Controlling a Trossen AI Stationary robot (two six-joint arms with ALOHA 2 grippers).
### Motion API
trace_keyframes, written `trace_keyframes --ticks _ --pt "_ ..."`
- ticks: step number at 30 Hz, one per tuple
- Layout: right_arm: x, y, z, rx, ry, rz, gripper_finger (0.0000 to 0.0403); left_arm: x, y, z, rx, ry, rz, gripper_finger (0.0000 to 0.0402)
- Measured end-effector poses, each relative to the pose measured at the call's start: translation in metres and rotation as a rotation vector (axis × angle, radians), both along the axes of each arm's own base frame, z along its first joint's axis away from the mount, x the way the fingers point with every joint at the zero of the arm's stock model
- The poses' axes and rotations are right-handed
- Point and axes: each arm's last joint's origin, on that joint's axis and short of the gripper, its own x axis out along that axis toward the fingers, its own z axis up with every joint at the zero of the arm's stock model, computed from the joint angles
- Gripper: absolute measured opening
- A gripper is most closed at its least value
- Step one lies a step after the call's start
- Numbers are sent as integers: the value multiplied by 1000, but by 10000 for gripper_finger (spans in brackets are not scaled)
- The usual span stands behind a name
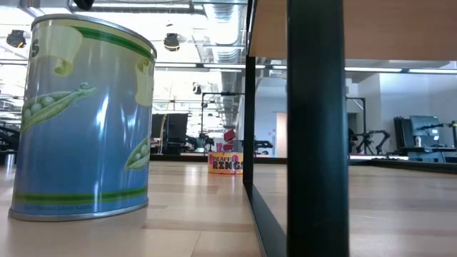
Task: Pick and place cans onto a shelf
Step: Put the canned tuna on the shelf
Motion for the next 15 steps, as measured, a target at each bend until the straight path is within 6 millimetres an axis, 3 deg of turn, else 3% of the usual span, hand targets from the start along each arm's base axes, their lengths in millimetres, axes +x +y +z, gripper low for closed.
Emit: trace_keyframes --ticks 10,15 --pt "4 10 0 77 54 -1 1 3 -1 -2 38 25 -8 0" --pt "-1 2 15 24 9 -83 1 3 -1 -2 40 25 -8 0"
